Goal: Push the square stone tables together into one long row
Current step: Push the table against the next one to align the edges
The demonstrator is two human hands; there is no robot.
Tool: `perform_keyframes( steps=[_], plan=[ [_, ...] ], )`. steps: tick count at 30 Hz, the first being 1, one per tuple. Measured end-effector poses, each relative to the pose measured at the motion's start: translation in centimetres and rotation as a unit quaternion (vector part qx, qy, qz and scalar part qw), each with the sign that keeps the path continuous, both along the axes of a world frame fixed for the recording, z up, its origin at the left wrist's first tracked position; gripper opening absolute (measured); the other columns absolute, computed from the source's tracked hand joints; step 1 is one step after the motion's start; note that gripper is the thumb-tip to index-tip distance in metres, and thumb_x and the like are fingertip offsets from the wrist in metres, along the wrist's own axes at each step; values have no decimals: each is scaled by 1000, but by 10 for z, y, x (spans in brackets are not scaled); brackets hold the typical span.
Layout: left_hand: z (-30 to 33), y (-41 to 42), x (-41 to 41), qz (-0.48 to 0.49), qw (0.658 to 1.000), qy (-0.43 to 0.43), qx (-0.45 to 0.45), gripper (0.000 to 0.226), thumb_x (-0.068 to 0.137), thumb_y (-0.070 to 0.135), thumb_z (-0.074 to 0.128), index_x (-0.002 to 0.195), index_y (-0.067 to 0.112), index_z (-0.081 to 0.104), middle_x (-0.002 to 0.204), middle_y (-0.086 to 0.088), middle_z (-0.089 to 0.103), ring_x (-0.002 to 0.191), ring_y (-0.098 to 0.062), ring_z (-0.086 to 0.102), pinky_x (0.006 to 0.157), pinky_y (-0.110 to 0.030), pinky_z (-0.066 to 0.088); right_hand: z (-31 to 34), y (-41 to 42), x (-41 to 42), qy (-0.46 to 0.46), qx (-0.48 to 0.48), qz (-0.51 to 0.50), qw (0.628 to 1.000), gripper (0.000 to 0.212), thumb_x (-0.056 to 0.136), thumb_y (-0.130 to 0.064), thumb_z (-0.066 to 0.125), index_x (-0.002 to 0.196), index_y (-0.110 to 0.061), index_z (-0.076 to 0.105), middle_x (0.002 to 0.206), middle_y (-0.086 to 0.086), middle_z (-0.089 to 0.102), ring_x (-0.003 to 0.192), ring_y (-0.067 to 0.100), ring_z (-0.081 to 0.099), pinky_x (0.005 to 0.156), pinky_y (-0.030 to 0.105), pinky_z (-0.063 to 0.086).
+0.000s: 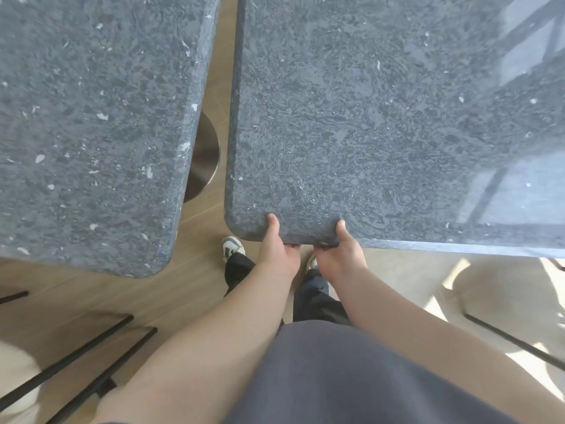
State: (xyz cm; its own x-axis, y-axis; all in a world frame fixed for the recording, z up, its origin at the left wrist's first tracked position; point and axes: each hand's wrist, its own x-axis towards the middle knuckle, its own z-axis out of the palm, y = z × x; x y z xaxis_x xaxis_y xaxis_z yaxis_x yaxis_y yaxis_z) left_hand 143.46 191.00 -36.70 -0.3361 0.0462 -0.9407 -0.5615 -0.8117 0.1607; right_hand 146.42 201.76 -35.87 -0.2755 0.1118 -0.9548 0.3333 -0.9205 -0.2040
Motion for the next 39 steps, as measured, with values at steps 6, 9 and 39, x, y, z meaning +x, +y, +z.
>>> perform_keyframes(
  steps=[6,9,39],
  plan=[
    [8,-11,-8,4,999,-13,34,33,97,30,68,120,7,62,114,-15,76,110,-35,69,104,-54,52,12,-7,-13,-36,-25,-134,990,42,91,-24,74,126,-4,63,117,16,72,110,34,71,105,44,52],
    [16,-15,-12,-3,999,-31,36,36,95,24,70,125,6,61,121,-17,72,113,-39,68,103,-56,51,16,-10,-14,-54,-28,-138,989,56,82,-38,83,123,-5,62,120,18,70,109,36,70,103,46,54],
    [9,-91,-66,-91,995,-13,47,32,97,24,65,122,5,62,118,-19,71,111,-39,68,102,-57,51,7,-81,-58,-58,26,-120,991,35,93,-35,72,109,-5,62,107,14,71,93,29,72,63,42,60]
  ],
)
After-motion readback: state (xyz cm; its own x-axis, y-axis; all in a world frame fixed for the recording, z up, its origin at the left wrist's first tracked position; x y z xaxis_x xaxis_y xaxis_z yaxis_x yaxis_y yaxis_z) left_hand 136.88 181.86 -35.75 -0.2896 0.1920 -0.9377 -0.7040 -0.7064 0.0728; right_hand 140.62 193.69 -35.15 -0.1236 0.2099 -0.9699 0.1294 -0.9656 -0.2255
